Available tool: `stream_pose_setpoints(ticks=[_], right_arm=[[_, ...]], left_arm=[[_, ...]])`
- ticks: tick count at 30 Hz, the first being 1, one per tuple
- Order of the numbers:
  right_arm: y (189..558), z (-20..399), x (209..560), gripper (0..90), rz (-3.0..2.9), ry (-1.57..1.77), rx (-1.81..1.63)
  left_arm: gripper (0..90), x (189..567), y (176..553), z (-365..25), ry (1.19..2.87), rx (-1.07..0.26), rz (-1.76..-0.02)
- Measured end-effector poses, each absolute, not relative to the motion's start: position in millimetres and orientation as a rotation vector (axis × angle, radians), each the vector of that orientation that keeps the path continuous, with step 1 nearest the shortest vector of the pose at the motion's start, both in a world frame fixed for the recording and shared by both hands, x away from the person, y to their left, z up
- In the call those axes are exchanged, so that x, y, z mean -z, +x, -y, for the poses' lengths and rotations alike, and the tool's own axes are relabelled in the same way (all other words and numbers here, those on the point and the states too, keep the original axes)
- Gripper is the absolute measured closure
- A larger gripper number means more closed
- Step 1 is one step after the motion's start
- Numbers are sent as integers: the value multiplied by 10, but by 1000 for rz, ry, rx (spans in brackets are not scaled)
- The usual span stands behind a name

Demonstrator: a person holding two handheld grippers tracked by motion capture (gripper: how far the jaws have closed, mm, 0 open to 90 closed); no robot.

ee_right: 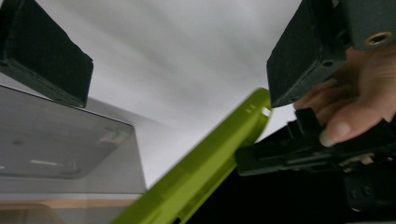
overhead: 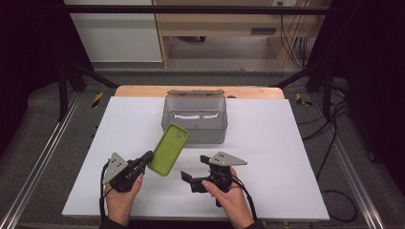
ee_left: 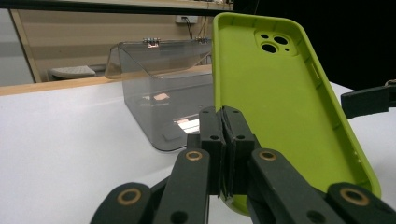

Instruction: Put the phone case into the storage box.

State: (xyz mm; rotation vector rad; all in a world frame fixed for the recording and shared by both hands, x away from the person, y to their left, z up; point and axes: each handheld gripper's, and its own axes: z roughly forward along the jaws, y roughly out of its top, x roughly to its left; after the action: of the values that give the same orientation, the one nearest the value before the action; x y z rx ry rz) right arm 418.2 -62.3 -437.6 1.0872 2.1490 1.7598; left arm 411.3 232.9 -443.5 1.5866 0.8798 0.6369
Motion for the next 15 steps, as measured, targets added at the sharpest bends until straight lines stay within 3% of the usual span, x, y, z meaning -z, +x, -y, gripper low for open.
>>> stream_pose_setpoints(ticks=[15], right_arm=[[4226,402,4309,221,-2157,1128,-1847]], left_arm=[[882,4424,4090,-2271,1589,-669,-866]])
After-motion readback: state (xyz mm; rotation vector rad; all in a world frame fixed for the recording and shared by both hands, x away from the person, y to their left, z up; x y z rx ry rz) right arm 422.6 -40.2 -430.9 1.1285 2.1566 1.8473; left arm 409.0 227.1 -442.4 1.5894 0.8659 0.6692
